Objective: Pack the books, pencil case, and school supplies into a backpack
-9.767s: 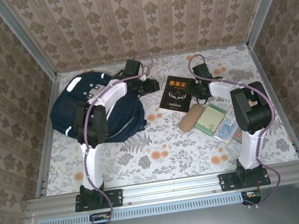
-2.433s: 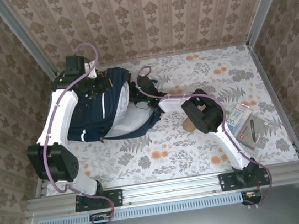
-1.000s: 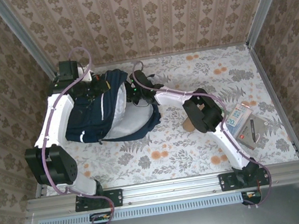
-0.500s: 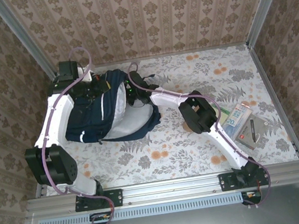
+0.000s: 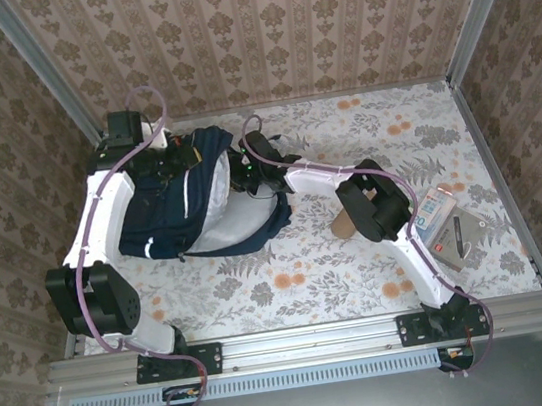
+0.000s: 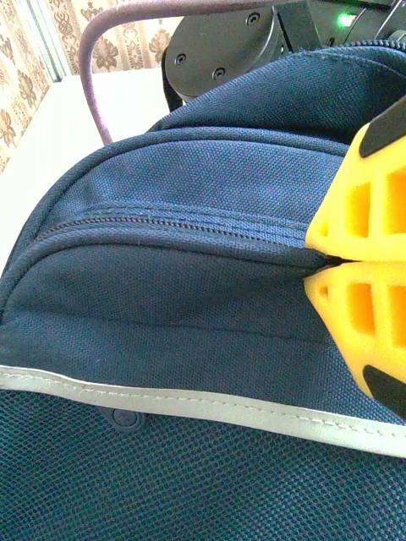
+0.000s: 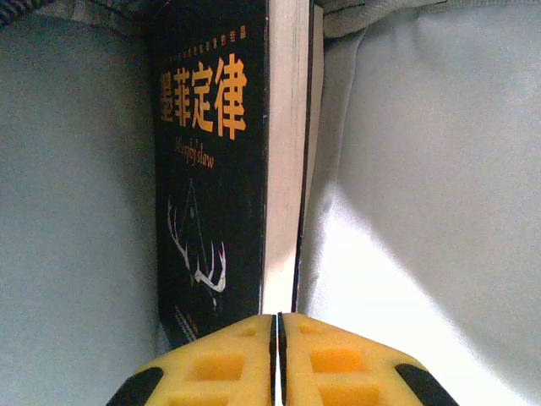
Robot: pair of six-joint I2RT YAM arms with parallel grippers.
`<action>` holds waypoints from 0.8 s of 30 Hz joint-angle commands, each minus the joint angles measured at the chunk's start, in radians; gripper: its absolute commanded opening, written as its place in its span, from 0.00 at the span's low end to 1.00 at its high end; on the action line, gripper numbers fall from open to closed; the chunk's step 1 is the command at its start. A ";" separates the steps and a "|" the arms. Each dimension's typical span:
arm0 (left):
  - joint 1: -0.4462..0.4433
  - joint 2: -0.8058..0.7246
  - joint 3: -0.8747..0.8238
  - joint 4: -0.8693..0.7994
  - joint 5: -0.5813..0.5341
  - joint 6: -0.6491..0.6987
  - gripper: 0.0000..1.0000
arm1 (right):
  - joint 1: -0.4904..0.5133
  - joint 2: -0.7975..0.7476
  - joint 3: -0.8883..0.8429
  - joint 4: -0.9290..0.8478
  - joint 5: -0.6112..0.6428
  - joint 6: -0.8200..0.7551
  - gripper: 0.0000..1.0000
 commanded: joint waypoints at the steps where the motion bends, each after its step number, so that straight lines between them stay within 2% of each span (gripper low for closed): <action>1: -0.006 -0.034 0.006 0.057 0.067 -0.008 0.00 | 0.012 0.060 0.040 0.041 -0.043 0.031 0.12; 9: -0.037 -0.026 0.015 0.057 0.067 -0.009 0.00 | 0.024 0.175 0.200 0.020 -0.082 0.077 0.10; 17: -0.041 -0.014 0.010 0.051 0.068 -0.001 0.00 | 0.025 0.175 0.251 -0.037 -0.106 0.025 0.12; 20: -0.040 -0.013 0.012 0.038 0.056 0.012 0.00 | 0.015 0.134 0.188 -0.033 -0.119 0.012 0.13; 24: -0.041 -0.013 0.008 0.015 0.008 0.035 0.00 | -0.015 -0.013 -0.020 -0.002 -0.070 -0.044 0.15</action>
